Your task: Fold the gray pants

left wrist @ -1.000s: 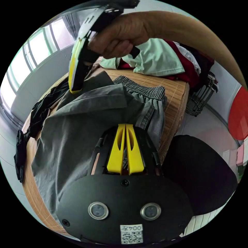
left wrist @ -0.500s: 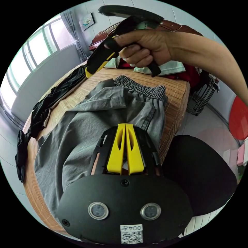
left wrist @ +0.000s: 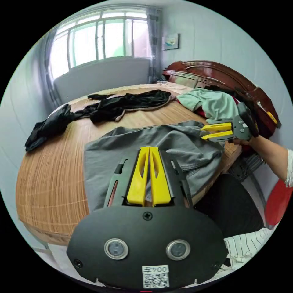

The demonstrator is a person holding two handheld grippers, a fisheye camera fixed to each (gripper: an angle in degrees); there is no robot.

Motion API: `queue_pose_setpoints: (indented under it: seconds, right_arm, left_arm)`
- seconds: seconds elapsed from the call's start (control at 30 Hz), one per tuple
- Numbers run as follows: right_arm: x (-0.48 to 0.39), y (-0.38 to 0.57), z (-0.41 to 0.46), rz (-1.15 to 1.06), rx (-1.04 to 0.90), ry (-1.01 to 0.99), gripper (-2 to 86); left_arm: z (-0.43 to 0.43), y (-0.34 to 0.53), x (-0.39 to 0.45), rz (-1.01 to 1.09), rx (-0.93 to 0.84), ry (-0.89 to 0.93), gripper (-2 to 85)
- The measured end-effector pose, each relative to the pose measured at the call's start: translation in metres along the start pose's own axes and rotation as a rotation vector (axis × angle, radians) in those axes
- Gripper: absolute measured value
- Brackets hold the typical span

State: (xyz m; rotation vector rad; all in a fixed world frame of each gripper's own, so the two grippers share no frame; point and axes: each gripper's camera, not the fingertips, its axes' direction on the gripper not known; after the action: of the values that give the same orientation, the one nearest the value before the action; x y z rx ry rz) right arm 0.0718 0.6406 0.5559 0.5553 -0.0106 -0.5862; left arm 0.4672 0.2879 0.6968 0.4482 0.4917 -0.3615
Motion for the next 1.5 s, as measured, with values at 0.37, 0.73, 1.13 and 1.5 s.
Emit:
queue_pose_setpoints:
  seconds: [0.37,0.73,1.13,1.5]
  right_arm:
    - [0.158,0.077,0.008,0.814,-0.024,-0.430,8.1]
    - [0.072,0.155,-0.053,0.612,0.056,-0.327,8.8]
    - [0.136,0.189,-0.040,0.570,0.001,-0.663,3.4]
    - [0.128,0.185,-0.097,0.574,0.111,-0.509,2.2]
  left_arm:
    - [0.028,0.075,-0.120,-0.179,-0.135,0.003,0.3]
    - [-0.002,0.100,-0.133,-0.113,-0.060,0.139,0.3]
    - [0.040,0.091,-0.172,-0.051,-0.274,0.209,0.5]
    - [-0.020,0.061,-0.142,-0.021,-0.070,0.454,0.2]
